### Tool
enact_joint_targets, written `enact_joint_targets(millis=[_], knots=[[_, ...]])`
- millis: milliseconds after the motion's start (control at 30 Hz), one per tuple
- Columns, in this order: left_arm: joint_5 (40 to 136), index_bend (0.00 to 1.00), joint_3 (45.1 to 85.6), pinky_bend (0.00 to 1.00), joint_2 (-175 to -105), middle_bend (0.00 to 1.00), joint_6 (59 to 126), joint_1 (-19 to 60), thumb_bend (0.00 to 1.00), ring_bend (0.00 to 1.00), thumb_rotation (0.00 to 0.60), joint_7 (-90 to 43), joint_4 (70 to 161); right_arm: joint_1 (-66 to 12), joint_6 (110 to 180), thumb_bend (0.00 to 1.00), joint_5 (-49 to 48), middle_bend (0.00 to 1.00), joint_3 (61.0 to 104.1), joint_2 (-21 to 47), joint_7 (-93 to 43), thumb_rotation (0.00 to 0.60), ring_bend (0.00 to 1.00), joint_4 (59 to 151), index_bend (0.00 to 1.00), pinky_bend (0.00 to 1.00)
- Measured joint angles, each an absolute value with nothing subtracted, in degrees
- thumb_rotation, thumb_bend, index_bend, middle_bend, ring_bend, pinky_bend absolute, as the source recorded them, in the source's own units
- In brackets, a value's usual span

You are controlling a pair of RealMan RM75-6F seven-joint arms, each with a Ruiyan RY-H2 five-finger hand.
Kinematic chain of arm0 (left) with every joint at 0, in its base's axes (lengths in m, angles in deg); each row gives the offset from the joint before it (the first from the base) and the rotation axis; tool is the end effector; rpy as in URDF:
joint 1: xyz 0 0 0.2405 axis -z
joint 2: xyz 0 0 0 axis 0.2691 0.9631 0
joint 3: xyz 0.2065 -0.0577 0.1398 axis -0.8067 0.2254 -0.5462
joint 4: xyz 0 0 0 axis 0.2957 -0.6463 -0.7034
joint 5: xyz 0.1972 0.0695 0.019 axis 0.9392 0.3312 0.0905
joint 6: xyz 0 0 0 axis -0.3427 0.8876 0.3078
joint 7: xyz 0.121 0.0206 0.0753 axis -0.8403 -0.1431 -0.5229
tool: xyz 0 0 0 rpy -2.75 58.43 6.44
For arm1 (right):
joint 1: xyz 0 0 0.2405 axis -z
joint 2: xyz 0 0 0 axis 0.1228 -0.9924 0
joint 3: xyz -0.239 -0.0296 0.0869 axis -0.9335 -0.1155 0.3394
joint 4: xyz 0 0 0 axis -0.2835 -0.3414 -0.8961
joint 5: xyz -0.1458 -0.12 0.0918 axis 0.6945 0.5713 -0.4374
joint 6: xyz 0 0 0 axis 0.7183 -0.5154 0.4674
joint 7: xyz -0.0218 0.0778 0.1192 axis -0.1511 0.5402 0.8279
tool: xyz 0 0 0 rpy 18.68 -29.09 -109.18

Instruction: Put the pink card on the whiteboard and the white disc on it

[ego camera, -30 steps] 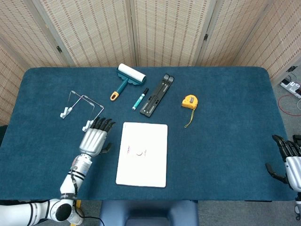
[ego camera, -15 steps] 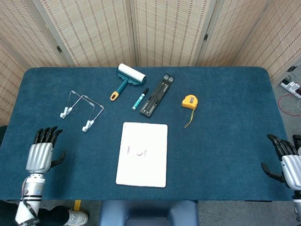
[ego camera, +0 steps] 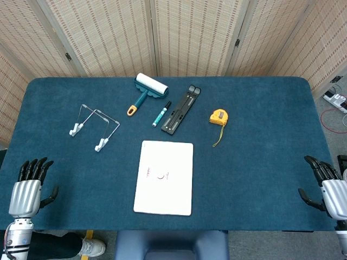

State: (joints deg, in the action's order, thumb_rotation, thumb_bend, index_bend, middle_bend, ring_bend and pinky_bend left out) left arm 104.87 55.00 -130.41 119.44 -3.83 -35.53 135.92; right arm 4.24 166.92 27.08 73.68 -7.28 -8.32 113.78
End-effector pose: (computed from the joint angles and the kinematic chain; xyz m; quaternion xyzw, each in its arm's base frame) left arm -0.2901 0.1963 0.1149 -0.5878 -0.3665 -0.3797 0.6132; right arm -0.3394 -0.1658 0.1766 0.5812 -0.4279 0.4269 0.5449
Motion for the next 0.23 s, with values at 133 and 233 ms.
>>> enact_joint_targets(millis=[133, 233], knots=[[105.3, 0.18, 55.6, 0.0, -130.1, 0.13, 118.8, -4.7, 0.43, 0.08, 0.6, -35.4, 135.3, 4.2, 166.9, 0.37, 26.9, 0.13, 73.7, -7.4, -8.4, 0.6, 0.14, 114.1, 0.06, 0.11], [105.8, 0.18, 55.7, 0.0, -129.6, 0.13, 118.4, -5.0, 0.43, 0.08, 0.6, -35.9, 135.6, 4.2, 166.8, 0.37, 26.8, 0.13, 73.7, -7.3, -8.4, 0.6, 0.14, 114.1, 0.06, 0.11]])
